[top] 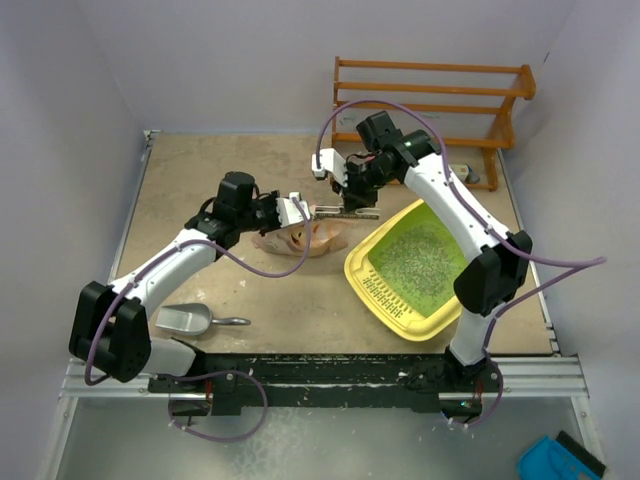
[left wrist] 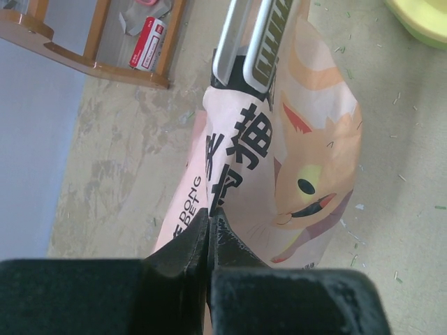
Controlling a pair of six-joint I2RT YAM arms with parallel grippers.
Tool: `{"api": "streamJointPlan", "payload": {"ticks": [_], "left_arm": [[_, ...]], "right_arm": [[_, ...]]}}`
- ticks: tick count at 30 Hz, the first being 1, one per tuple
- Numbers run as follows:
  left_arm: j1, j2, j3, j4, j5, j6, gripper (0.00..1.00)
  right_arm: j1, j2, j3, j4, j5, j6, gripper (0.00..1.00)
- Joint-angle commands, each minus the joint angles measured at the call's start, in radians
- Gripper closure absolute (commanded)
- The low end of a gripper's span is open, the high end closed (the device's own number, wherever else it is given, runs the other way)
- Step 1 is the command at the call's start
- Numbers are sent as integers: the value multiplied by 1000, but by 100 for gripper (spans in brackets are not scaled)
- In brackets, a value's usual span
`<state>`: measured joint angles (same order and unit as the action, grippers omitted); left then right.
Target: Fill the litter box with clean litter
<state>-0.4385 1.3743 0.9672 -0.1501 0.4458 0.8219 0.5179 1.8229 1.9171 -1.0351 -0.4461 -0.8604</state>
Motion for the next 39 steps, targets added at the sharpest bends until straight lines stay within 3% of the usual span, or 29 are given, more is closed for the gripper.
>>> {"api": "streamJointPlan", "payload": {"ticks": [1,25,39], "left_arm": [[1,-50,1,59,64,-8,100],[1,-49,8,64,82,-35,100],[1,-48,22,73,100,-79,100]], "right_arm": [[4,24,34,-34,-62,-59,100],[79,203,147,-19,-144,-88,100],[84,124,-73,311,-136,37,100]]}}
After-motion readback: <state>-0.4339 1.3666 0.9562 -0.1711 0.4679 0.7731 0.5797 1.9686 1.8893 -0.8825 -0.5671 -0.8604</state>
